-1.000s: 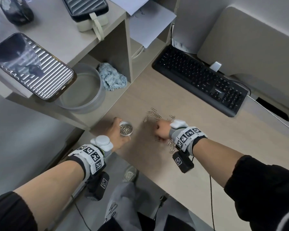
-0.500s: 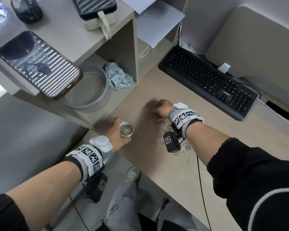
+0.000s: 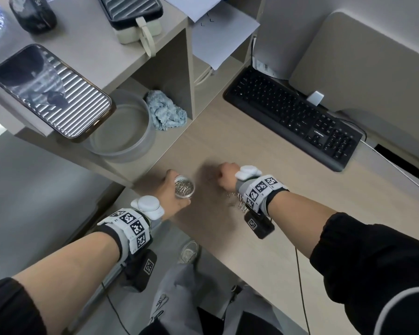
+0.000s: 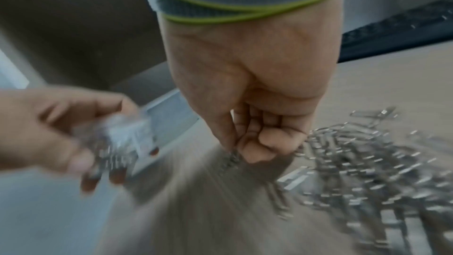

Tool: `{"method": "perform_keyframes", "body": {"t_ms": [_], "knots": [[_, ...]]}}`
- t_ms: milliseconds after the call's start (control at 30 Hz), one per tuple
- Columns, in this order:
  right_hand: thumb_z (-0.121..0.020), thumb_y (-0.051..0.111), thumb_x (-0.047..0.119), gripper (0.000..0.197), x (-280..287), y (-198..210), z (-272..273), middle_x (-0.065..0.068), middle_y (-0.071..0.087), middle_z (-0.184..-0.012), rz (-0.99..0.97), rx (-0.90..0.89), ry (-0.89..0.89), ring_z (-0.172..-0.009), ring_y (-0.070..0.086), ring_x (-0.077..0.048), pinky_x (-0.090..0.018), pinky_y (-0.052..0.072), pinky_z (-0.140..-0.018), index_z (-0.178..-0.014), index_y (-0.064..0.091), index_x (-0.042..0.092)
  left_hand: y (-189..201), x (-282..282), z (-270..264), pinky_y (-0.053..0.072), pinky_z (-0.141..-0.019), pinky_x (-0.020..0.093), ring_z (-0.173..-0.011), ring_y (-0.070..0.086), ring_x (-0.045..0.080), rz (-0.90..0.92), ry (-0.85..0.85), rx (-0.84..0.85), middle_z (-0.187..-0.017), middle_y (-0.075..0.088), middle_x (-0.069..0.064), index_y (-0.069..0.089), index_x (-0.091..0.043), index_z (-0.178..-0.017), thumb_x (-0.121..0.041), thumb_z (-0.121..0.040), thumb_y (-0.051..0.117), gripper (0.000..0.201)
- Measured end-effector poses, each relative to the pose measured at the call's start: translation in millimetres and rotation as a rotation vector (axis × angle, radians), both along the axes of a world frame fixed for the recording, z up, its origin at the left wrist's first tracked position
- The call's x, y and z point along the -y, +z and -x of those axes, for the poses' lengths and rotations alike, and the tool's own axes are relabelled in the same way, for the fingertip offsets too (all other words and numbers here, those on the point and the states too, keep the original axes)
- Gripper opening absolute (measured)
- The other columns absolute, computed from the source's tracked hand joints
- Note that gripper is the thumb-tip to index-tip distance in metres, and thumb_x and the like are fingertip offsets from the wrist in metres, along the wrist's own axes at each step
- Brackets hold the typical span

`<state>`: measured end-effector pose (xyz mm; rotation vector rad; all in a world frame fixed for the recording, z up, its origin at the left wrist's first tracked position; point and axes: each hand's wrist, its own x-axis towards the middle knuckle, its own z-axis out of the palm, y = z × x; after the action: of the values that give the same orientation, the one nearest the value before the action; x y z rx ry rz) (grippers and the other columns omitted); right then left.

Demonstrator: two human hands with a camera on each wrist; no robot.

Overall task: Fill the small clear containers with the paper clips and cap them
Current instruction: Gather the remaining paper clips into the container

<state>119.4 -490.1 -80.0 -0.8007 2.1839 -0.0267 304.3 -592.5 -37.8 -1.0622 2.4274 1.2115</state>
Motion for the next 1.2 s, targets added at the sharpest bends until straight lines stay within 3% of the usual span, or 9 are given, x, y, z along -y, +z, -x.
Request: {"method": "perform_keyframes", "body": {"t_ms": [100,167,300,367,567,700,833,1000,1200], "knots": [[-0.085,0.063,0.020,0.006,17,2,-7,-0.014,0.073,-0.085,0.155,0.165,-0.159,-0.071,0.071,-0.032,-0.045,0.061,-0.067,-0.087,0.060,0.015,-2,3,-4,0.044,-0.075,0.027,-0.090,0.060,0.028,0.000,0.012,0.008,-0.105,0.058,0.005,0.037,-0.014,-0.122,-0.021,-0.074,0.080,0.065],[-0.090,0.061,0.010,0.014,22,-1,-14,-0.017,0.071,-0.082,0.172,0.284,-0.199,-0.061,0.069,-0.031,-0.040,0.060,-0.054,-0.081,0.053,0.016,-1,5,-7,0.043,-0.074,0.027,-0.089,0.060,0.027,0.026,0.002,0.025,-0.103,0.059,0.003,0.037,-0.016,-0.122,-0.024,-0.074,0.080,0.065],[-0.094,0.058,0.014,0.019,25,-6,-21,-0.013,0.070,-0.110,0.021,0.092,-0.035,-0.094,0.070,-0.032,-0.037,0.057,-0.079,-0.111,0.062,0.009,0,10,-10,0.048,-0.080,0.030,-0.090,0.061,0.027,0.026,-0.009,0.035,-0.105,0.059,0.004,0.037,-0.015,-0.123,-0.024,-0.074,0.080,0.066],[-0.093,0.055,0.013,0.027,18,-1,-18,-0.008,0.068,-0.119,-0.048,-0.044,0.066,-0.108,0.066,-0.029,-0.031,0.050,-0.079,-0.119,0.063,0.008,0,10,-9,0.048,-0.079,0.030,-0.090,0.061,0.027,0.028,-0.010,0.041,-0.105,0.060,0.004,0.038,-0.015,-0.122,-0.024,-0.074,0.081,0.065],[-0.092,0.052,0.013,0.025,-35,0,-1,-0.013,0.069,-0.111,-0.093,-0.066,0.060,-0.101,0.067,-0.031,-0.030,0.051,-0.077,-0.111,0.067,0.005,3,2,6,0.046,-0.078,0.028,-0.092,0.060,0.027,0.027,-0.039,0.032,-0.108,0.061,0.003,0.040,-0.015,-0.124,-0.025,-0.071,0.082,0.068],[-0.088,0.054,0.004,0.015,-54,3,26,-0.012,0.070,-0.099,0.174,-0.054,-0.173,-0.086,0.065,-0.028,-0.030,0.051,-0.066,-0.096,0.067,0.008,7,-5,17,0.042,-0.074,0.026,-0.093,0.059,0.027,0.031,-0.082,0.023,-0.109,0.061,0.004,0.041,-0.014,-0.125,-0.025,-0.074,0.080,0.065],[-0.090,0.057,0.010,0.021,-58,3,59,-0.013,0.059,-0.108,0.155,-0.181,-0.267,-0.082,0.056,-0.026,-0.030,0.044,-0.062,-0.111,0.054,0.006,6,-9,21,0.040,-0.074,0.024,-0.093,0.059,0.026,0.026,-0.103,0.030,-0.109,0.061,0.004,0.039,-0.014,-0.128,-0.026,-0.075,0.079,0.067],[-0.084,0.059,0.049,0.061,-54,-2,47,-0.011,0.047,-0.118,0.032,-0.305,0.062,-0.097,0.056,-0.032,-0.044,0.054,-0.077,-0.131,0.041,0.015,1,-11,16,0.041,-0.076,0.025,-0.093,0.059,0.027,0.029,-0.087,0.041,-0.108,0.060,0.004,0.038,-0.013,-0.129,-0.024,-0.074,0.080,0.070],[-0.093,0.053,0.026,0.052,-37,0,9,-0.017,0.035,-0.143,0.016,-0.256,0.419,-0.128,0.038,-0.037,-0.046,0.045,-0.097,-0.141,0.038,0.012,-2,-14,20,0.042,-0.075,0.027,-0.094,0.060,0.028,0.038,-0.087,0.052,-0.107,0.061,0.004,0.039,-0.014,-0.128,-0.025,-0.072,0.082,0.071]]}}
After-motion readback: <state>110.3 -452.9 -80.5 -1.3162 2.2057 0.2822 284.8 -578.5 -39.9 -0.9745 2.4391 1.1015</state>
